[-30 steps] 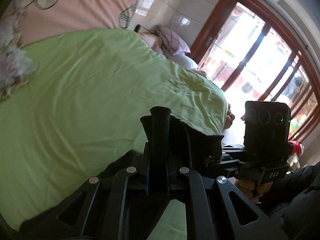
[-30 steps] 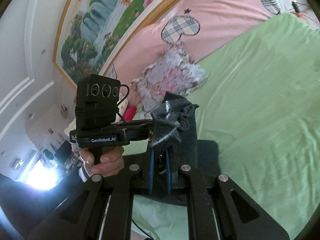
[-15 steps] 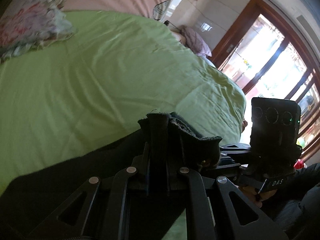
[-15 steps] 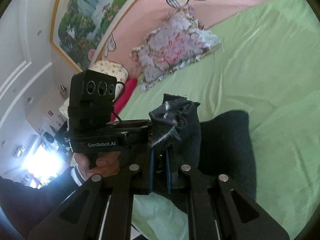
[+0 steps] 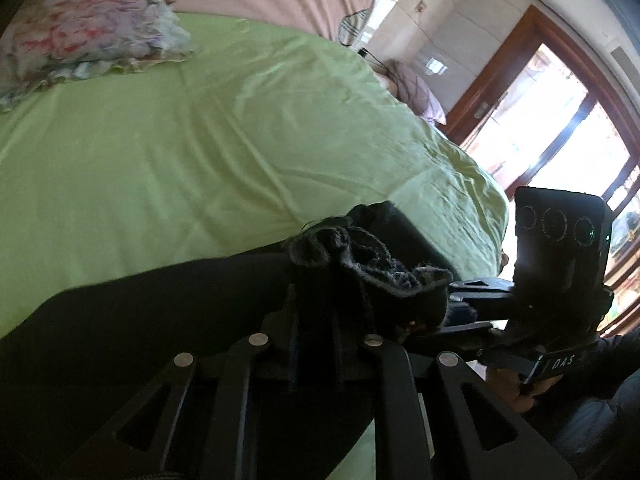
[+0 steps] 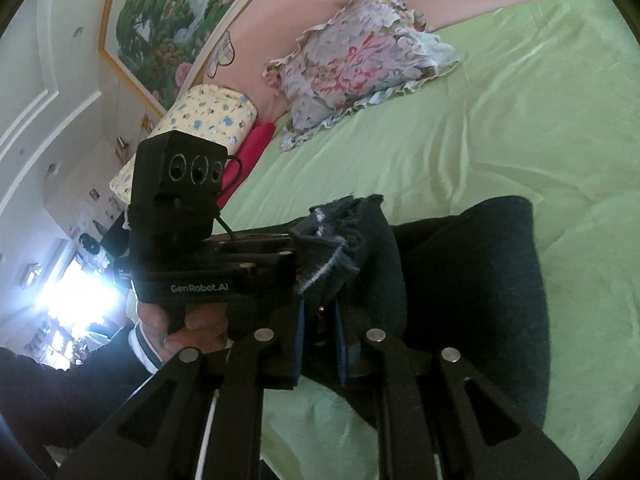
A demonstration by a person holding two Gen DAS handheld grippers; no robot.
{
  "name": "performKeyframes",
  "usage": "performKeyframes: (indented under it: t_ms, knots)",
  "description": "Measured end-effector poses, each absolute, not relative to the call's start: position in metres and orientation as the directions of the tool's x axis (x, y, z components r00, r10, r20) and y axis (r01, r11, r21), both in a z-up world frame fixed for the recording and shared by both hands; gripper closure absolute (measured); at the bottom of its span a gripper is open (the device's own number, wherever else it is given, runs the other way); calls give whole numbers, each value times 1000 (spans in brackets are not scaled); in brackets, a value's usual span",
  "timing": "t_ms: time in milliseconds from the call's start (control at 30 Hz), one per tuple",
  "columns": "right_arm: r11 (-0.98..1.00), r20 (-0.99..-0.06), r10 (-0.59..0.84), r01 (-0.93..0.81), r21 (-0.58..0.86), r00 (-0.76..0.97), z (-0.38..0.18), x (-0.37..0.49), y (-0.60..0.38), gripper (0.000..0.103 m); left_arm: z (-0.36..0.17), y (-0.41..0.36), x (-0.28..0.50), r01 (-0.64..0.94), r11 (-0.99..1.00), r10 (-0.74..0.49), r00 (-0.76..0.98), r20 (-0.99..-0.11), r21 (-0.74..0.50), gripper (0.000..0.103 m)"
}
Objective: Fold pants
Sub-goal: 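Carry the gripped end over the pants toward the other fold with both grippers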
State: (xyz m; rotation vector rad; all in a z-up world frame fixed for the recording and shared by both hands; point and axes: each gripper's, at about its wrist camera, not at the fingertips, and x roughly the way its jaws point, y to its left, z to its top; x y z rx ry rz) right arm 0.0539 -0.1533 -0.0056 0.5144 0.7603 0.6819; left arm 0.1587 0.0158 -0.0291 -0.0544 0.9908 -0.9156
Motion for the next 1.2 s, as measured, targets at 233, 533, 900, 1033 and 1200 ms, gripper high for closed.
performKeyframes:
  t_ms: [233,533,900,1033,1200]
  knots:
    - [668,-463,734,-407,623,496,-3,53,-133,58,-35,65,149,537,719,-649,289,-704,-441,89]
    - [629,-466,776,-454,631,425,-5,52,-110,56,-33,124,116,373,813,-577,419,-701,-447,88]
    - [588,-433,808,-540,602,398,28,62,-83,56,-20,187,75,180,839,-516,563,-646,-513,65]
    - [579,-441,815,-564,589,376,35,75,-66,56,-22,217,58,100,827,-492,604,-627,-553,65]
    - [555,-454,828,-591,586,327,38,90,-41,56,-24,246,39,20,818,-452,641,-620,-575,65]
